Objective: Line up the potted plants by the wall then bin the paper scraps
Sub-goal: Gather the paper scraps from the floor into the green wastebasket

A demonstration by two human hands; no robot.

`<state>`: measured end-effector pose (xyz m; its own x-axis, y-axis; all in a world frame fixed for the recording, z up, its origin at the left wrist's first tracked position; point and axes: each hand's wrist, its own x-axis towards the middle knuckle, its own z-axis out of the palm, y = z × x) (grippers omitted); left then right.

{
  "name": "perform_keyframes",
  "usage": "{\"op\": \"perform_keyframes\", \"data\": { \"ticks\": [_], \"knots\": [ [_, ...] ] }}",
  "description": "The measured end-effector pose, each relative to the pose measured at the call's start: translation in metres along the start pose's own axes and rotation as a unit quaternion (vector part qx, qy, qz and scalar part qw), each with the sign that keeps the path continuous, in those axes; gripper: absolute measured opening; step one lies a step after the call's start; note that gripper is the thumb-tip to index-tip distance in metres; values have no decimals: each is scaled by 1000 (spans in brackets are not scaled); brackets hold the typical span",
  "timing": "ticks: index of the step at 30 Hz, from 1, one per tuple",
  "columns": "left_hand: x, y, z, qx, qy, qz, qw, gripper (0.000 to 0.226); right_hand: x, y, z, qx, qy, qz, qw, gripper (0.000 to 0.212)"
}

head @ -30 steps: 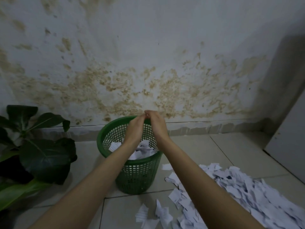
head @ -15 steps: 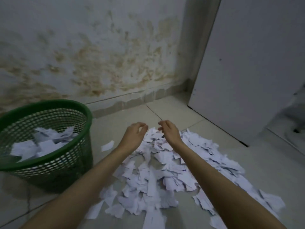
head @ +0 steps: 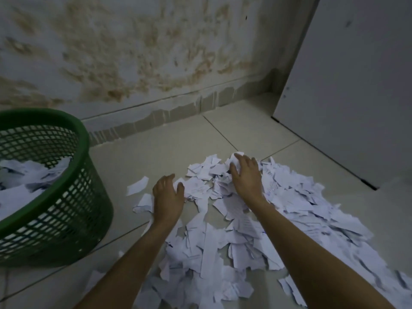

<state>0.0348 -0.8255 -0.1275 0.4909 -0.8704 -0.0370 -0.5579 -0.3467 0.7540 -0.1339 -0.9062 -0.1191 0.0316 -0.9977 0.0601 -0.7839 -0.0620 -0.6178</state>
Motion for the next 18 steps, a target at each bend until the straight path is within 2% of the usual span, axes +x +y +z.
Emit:
{"op": "perform_keyframes", "data": {
  "ticks": [3, 6, 11, 14, 18],
  "knots": [
    [9, -4, 11, -37, 59, -13, 997, 37, 0, 1, 13, 8, -26, -8, 1000, 48],
    [9, 3, 27, -52, 75, -33, 995, 38, -5, 0, 31, -32, -80, -45, 995, 64],
    [9, 6, 52, 31, 46, -56, 997, 43, -16, -5, 50, -161, -127, -15, 979, 50],
    [8, -2, 62, 82, 56, -34, 994, 43, -22, -7, 55, -98, -153, 19, 983, 50],
    [1, -10, 64, 20, 87, -7, 996, 36, -28, -9, 57, 33, -113, 35, 992, 47]
  ]
}}
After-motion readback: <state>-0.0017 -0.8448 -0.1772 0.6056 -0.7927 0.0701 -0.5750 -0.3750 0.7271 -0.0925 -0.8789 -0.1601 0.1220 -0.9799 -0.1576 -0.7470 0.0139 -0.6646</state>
